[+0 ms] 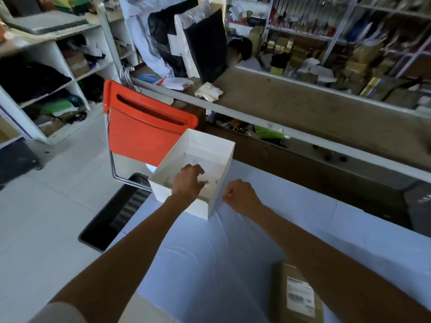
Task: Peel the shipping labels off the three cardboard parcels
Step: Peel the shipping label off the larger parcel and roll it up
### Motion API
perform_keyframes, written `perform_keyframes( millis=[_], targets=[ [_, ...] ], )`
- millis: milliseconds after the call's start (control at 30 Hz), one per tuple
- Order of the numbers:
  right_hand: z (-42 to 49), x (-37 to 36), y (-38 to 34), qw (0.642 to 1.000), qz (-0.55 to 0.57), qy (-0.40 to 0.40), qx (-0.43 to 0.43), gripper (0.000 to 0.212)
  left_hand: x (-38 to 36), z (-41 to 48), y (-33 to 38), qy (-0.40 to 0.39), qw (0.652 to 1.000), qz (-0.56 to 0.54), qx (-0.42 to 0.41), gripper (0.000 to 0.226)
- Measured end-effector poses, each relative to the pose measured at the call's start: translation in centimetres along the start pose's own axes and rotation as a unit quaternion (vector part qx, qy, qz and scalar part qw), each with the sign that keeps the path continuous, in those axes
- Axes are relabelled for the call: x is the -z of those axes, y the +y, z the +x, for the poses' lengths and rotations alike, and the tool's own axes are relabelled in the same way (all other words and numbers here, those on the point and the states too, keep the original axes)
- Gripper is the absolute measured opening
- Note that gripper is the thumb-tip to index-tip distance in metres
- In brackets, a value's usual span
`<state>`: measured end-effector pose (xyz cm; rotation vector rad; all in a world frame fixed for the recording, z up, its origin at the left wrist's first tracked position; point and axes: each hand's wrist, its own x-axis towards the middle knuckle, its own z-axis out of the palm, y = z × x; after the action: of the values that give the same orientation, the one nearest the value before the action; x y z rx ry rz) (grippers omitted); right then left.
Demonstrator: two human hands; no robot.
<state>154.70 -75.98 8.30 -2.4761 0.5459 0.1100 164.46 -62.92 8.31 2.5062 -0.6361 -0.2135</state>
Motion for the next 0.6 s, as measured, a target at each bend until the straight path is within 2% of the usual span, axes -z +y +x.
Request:
perform_keyframes(
  millis=[100, 167, 433, 600],
  targets=[
    [0.2, -0.2, 0.2, 1.000, 0.002, -0.006, -0.010, 0.016, 0.2, 0.2, 0.2, 0.018, 1.000, 0.001, 0.015, 0.015],
    [0.4, -0.4, 0.4, 1.000, 0.001, -0.008, -0.006, 0.014, 0.2, 0.5, 0.4, 0.024, 1.000, 0.004, 0.017, 0.012],
    [0.5, 0.0, 0.6, 1.000, 0.016, -0.004, 0.011, 0.038, 0.0, 0.8, 1.0, 0.026, 1.000, -0.006, 0.002, 0.027],
    [0.5, 0.7, 0.8, 1.000, 0.023, -0.005, 0.007, 0.039, -0.2, 0.4, 1.0, -0.001, 1.000, 0.008, -0.003, 0.032]
  ],
)
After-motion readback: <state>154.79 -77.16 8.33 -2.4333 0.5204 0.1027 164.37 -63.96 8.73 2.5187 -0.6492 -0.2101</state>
